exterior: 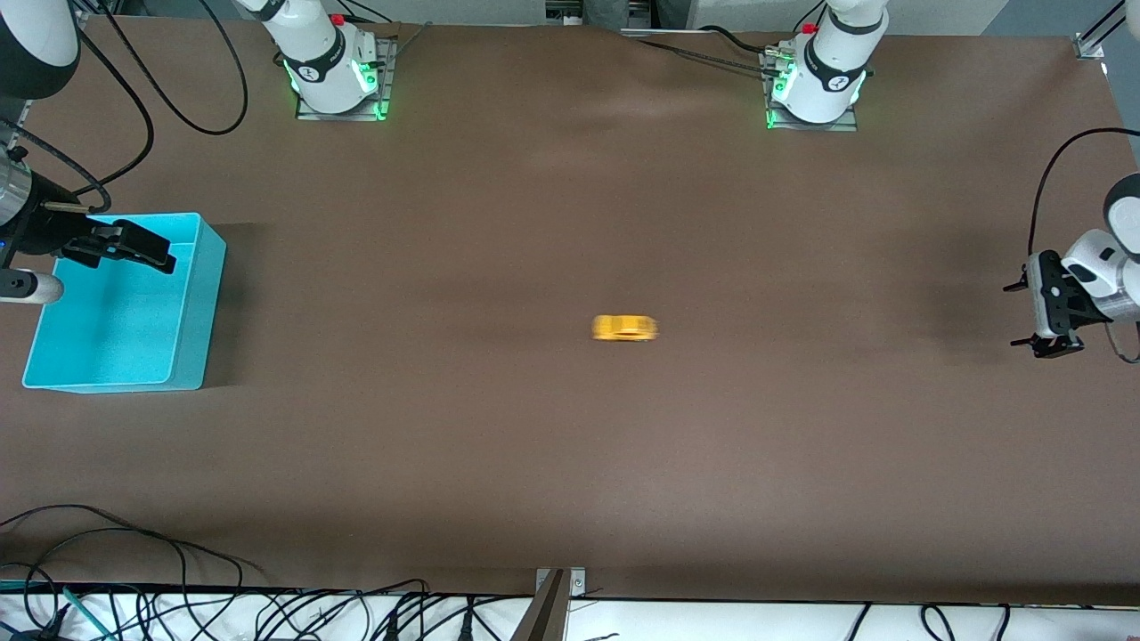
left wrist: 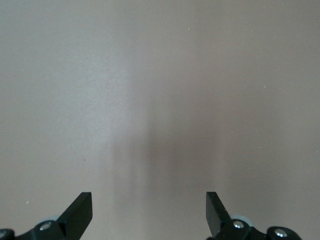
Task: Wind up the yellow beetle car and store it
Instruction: 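Open the left gripper, releasing the car to roll toward the bin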
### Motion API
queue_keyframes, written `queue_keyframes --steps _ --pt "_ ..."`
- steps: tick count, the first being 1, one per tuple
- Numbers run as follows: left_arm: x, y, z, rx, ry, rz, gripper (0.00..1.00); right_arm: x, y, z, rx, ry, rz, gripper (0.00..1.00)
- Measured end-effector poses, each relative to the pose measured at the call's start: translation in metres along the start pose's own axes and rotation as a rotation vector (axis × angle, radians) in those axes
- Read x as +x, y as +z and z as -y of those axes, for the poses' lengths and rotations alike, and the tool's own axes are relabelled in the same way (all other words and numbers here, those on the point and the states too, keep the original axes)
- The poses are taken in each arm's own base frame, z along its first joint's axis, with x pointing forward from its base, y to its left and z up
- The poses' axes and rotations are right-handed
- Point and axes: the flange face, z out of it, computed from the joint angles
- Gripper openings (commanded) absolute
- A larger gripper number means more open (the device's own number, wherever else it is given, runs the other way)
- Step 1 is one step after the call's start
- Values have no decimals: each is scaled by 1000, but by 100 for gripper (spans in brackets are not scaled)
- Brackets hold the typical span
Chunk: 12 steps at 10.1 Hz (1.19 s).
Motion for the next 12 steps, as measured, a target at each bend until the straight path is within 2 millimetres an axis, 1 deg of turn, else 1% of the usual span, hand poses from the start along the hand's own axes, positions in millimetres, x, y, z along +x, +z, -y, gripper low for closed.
queue_keyframes --steps 1,2,3,5,6,8,9,11,12 --pt "0 -17 2 1 -38 2 100 0 0 0 0 0 0 100" --pt "6 -36 4 3 -76 3 100 0 0 0 0 0 1 100" --pt "17 -54 4 10 -117 6 100 0 1 0 0 0 1 100" --pt "47 -90 3 46 -194 15 100 1 1 -1 0 1 3 100" --pt "64 -106 -1 48 -240 18 100 1 2 -1 -1 2 4 100" --pt "106 -133 -11 25 -346 25 100 1 2 -1 -1 1 5 100" --pt "131 -148 -15 11 -386 30 100 1 4 0 -1 0 8 100" --pt "184 -175 -24 -15 -493 43 100 3 12 3 -2 -19 23 100" --pt "210 -184 -28 -20 -562 48 100 5 19 5 -2 -71 37 100"
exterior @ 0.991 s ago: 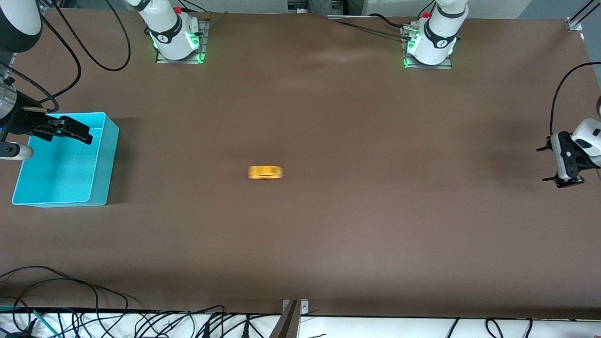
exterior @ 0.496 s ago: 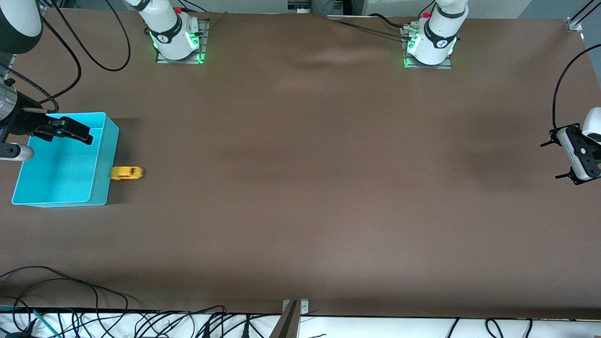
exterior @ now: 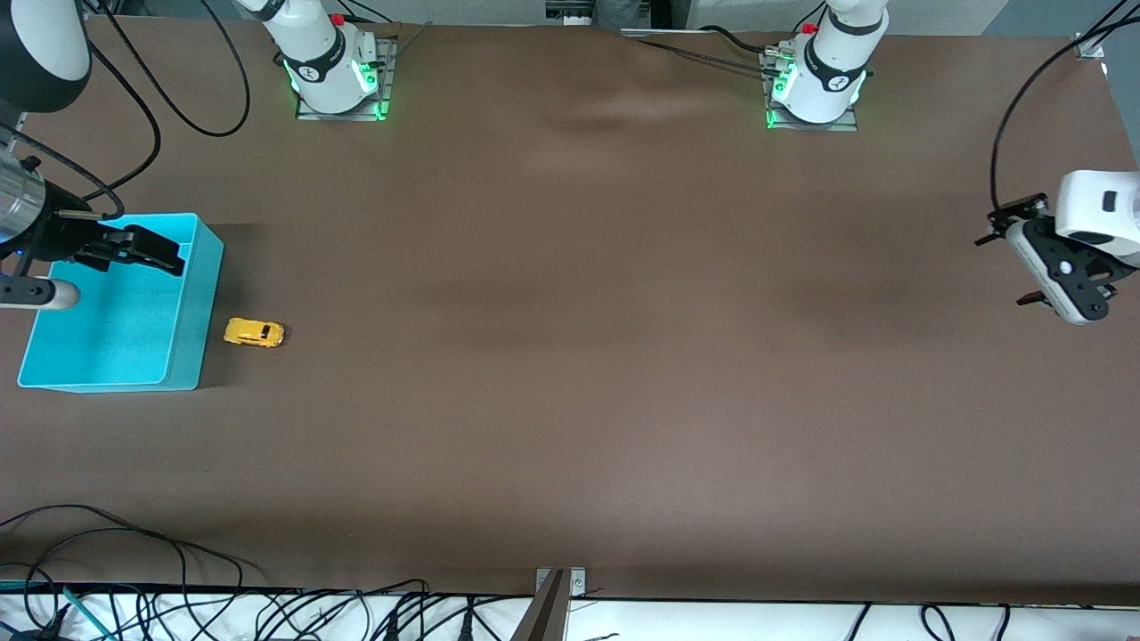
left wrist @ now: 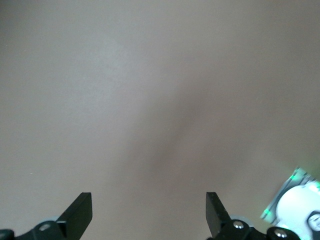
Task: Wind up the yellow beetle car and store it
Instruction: 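Open the left gripper, releasing the car to roll toward the bin, then lower the open right gripper onto the car beside the bin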
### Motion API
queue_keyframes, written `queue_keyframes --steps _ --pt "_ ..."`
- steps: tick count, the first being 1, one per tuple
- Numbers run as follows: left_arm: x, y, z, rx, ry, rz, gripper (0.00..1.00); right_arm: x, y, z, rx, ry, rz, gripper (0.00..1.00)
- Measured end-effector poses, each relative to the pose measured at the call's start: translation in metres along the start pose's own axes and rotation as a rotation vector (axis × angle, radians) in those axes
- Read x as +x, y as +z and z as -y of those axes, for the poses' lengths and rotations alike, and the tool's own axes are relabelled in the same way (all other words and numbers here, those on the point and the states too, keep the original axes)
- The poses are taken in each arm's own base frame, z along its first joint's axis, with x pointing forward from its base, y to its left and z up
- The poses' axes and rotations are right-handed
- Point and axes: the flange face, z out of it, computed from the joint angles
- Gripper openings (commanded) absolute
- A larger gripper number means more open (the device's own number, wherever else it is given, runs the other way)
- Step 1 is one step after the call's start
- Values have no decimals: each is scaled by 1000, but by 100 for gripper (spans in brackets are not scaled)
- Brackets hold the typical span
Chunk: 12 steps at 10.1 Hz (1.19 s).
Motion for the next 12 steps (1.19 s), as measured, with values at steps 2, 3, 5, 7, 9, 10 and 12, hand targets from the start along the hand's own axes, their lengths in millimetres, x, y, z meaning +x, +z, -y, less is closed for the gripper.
queue_keyframes --steps 2,3,5,7,9,10,12 --pt "32 -11 -31 -13 -149 17 100 6 20 2 2 -194 43 100" --pt "38 -14 -41 -24 -214 33 100 8 33 2 8 -300 70 100" --pt "44 -17 -54 -29 -317 58 100 14 65 1 28 -529 120 100" --pt "54 -18 -64 -5 -364 77 100 27 98 -2 45 -778 126 100" --pt "53 -21 -46 64 -404 20 100 34 139 -9 56 -993 132 100" --pt "47 -20 -34 84 -426 0 100 36 157 -16 51 -1088 135 100" --pt "43 -20 -28 86 -473 -17 100 37 194 -34 -9 -1226 147 100"
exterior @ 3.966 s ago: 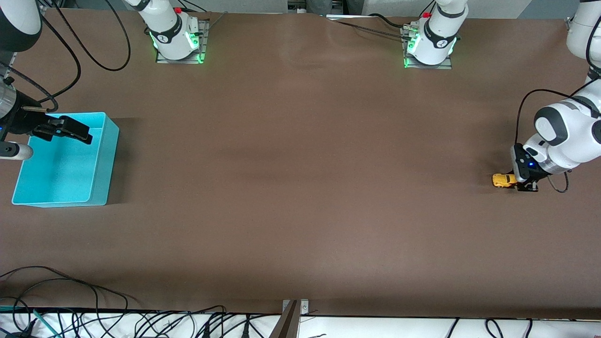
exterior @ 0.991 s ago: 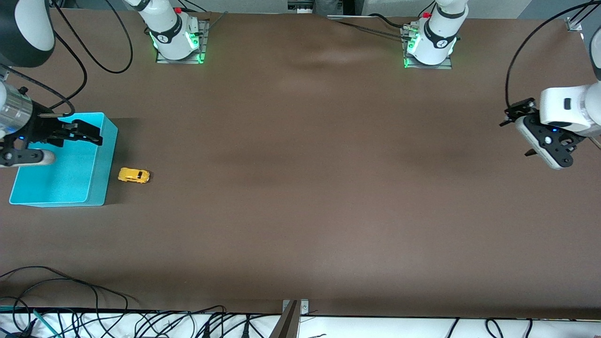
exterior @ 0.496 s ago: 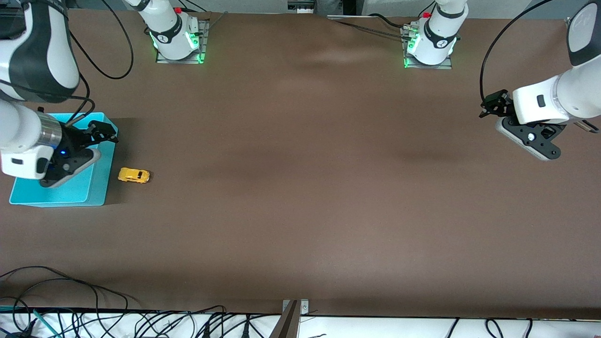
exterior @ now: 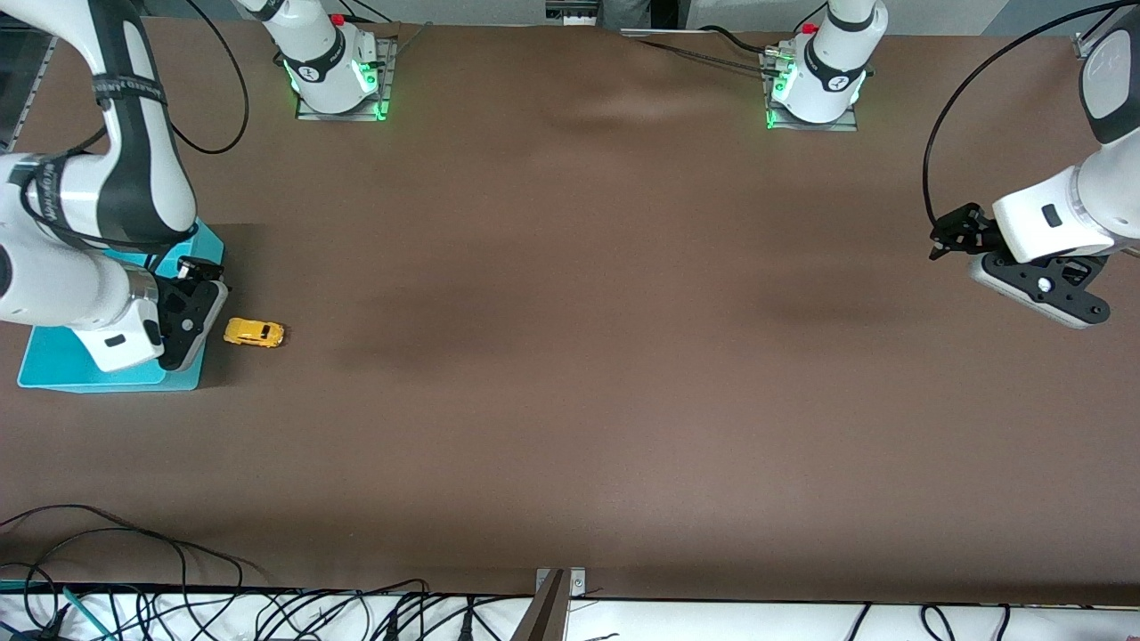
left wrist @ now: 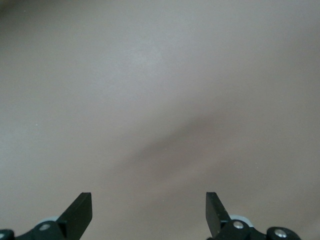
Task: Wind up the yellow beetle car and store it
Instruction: 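Lower the open right gripper onto the car beside the bin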
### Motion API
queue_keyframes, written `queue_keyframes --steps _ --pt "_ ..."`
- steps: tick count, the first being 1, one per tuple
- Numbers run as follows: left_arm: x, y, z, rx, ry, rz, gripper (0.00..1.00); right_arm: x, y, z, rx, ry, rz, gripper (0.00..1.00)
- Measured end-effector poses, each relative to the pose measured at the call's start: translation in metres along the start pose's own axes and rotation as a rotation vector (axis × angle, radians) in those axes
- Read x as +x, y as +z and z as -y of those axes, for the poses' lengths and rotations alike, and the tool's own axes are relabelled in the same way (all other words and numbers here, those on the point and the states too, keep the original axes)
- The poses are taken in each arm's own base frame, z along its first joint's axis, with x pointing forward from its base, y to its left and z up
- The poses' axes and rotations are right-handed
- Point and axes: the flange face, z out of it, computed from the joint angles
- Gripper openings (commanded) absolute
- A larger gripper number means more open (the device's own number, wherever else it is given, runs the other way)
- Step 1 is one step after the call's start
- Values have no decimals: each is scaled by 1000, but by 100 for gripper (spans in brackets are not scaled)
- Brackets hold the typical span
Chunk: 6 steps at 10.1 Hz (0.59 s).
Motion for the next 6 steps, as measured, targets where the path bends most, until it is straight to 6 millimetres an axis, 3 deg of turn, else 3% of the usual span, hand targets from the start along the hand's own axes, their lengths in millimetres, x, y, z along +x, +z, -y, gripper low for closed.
queue_keyframes --steps 3,6 --pt "-1 -6 2 -22 -139 -38 100 -6 61 0 -39 -74 34 100" --pt "-20 -19 -16 -18 -316 -48 100 -14 112 3 -104 -155 17 100"
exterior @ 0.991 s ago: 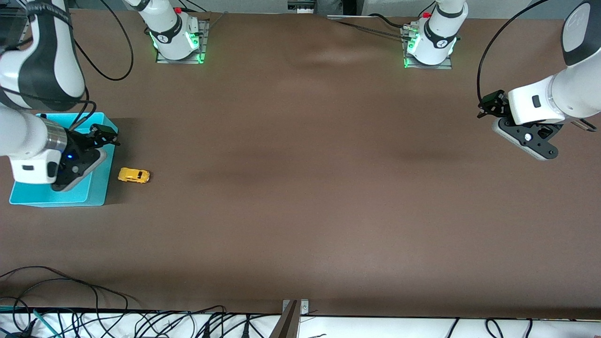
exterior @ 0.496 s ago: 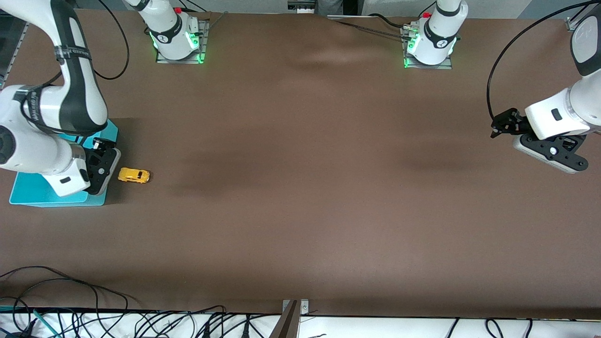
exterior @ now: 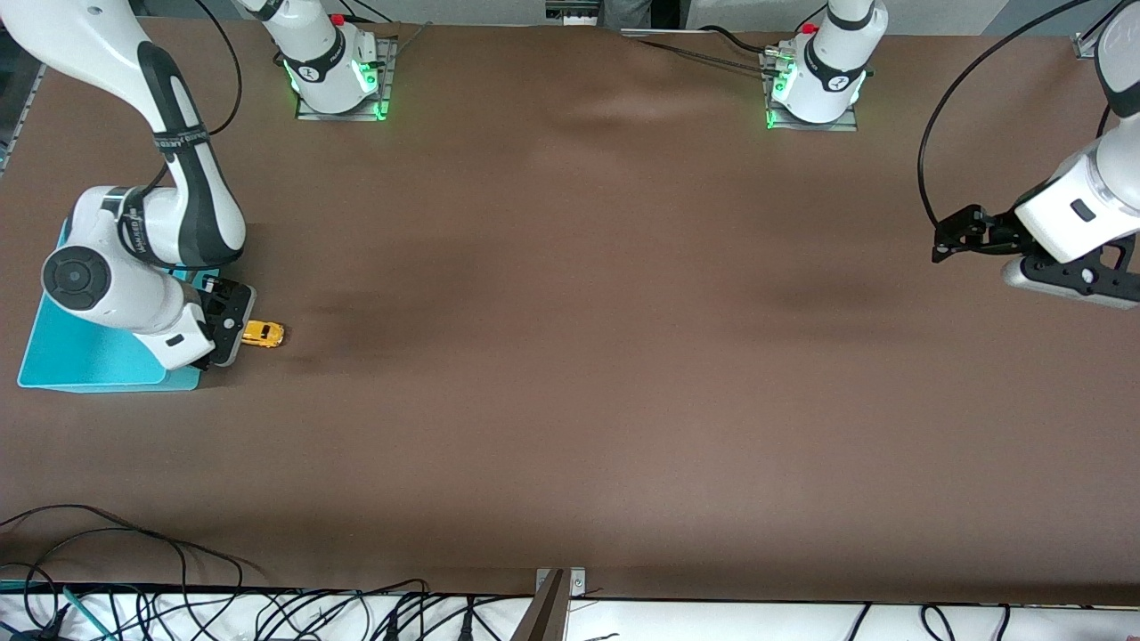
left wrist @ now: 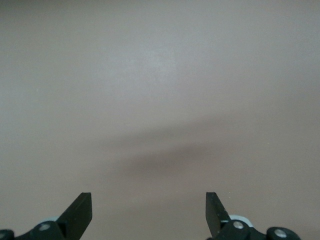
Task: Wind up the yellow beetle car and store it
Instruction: 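Close the right gripper on the yellow car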
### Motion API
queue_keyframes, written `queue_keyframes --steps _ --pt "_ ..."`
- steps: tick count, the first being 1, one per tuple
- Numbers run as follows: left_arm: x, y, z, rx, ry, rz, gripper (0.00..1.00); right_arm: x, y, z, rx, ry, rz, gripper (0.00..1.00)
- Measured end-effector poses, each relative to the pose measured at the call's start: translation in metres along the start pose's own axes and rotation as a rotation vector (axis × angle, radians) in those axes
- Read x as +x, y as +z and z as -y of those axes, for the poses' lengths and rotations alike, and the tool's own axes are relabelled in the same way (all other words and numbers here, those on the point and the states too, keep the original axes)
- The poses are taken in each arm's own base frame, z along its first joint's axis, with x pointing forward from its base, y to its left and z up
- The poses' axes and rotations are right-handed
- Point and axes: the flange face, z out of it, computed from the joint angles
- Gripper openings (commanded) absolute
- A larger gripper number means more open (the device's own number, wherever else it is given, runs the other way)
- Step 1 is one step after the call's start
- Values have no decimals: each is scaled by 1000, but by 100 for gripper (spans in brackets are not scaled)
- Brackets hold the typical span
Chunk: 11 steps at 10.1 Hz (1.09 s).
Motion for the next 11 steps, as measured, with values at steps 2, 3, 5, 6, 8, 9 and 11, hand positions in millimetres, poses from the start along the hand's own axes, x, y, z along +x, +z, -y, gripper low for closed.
queue_keyframes --steps 2,3,5,6,8,9,11 --pt "-17 -10 -24 7 16 -11 100 -11 25 6 1 -13 1 100" --pt "-23 -13 -34 11 22 -15 100 -16 35 8 14 -8 3 100" --pt "-26 -13 -32 12 16 -14 100 -21 49 14 40 -1 5 97" --pt "-26 -12 -30 11 11 -12 100 -22 54 17 52 -1 6 97" --pt "-26 -11 -29 11 9 -10 100 -19 55 19 54 -5 3 97" --pt "-26 -11 -31 11 11 -10 100 -17 55 19 54 -2 3 97" --pt "-27 -12 -36 13 17 -12 100 -16 62 22 65 5 0 85"
